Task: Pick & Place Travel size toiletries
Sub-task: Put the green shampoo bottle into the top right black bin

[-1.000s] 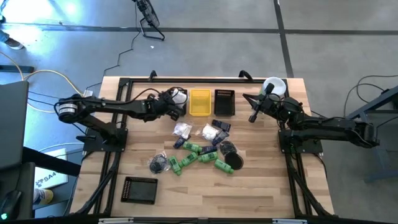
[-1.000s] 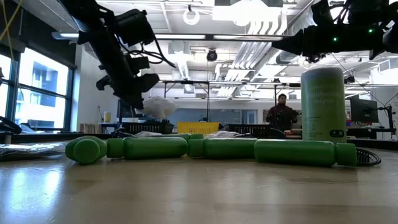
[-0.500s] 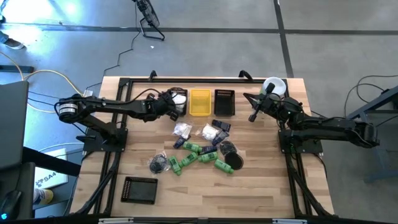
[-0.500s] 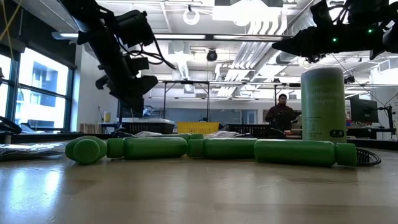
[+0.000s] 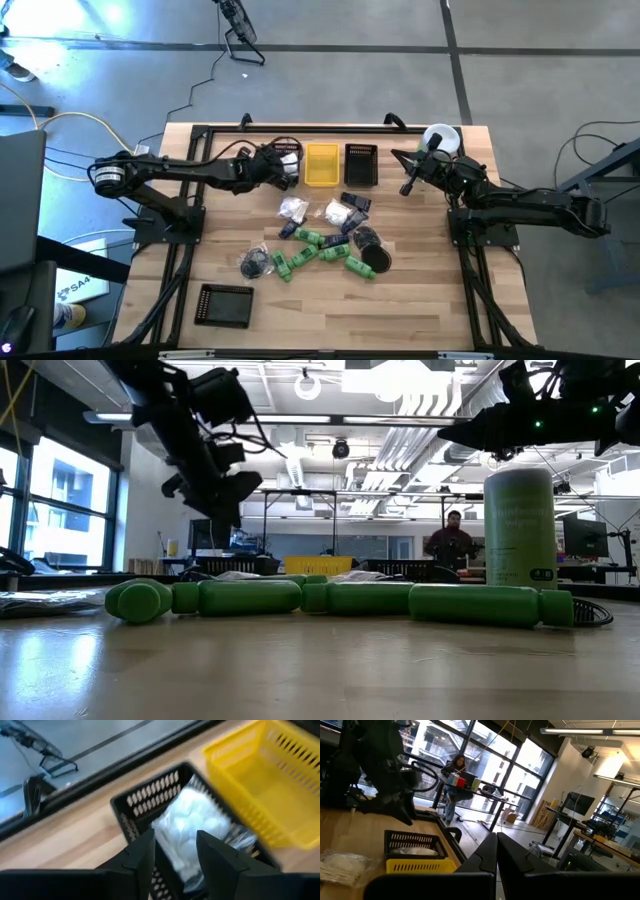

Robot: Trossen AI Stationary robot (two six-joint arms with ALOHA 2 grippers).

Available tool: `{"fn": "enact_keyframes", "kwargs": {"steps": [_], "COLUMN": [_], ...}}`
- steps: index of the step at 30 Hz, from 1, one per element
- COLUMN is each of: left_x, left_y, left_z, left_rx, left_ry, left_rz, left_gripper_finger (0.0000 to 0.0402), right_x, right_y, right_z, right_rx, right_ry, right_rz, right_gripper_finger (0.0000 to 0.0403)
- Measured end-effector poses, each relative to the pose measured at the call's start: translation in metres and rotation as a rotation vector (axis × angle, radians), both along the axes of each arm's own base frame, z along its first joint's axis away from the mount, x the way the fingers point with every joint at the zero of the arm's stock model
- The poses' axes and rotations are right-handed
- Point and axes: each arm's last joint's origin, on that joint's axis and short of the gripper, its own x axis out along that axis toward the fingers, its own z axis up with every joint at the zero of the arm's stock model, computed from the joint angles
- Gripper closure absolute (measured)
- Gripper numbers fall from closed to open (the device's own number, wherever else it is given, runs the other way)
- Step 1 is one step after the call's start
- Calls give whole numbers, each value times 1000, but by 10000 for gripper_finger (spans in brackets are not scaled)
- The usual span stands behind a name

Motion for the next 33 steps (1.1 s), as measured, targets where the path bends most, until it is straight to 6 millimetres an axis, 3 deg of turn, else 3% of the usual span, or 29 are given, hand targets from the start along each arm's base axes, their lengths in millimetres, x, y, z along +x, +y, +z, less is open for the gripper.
{"fn": "enact_keyframes", "kwargs": {"steps": [6,16,33], "left_x": [10,13,16], "left_y": [2,-2,-2], "left_z": [21,18,22], "left_rx": [30,-62,-58], "left_ry": [0,-25,-76], "left_rz": [-96,-213,-240], "left_gripper_finger": [291,395,380], "right_x": [0,0,0], "right_y": [0,0,0], "right_z": [0,0,0], "right_rx": [-14,-13,-13], "right_ry": [7,9,7], "right_rz": [-3,-2,-3], "right_gripper_finger": [401,401,401]}}
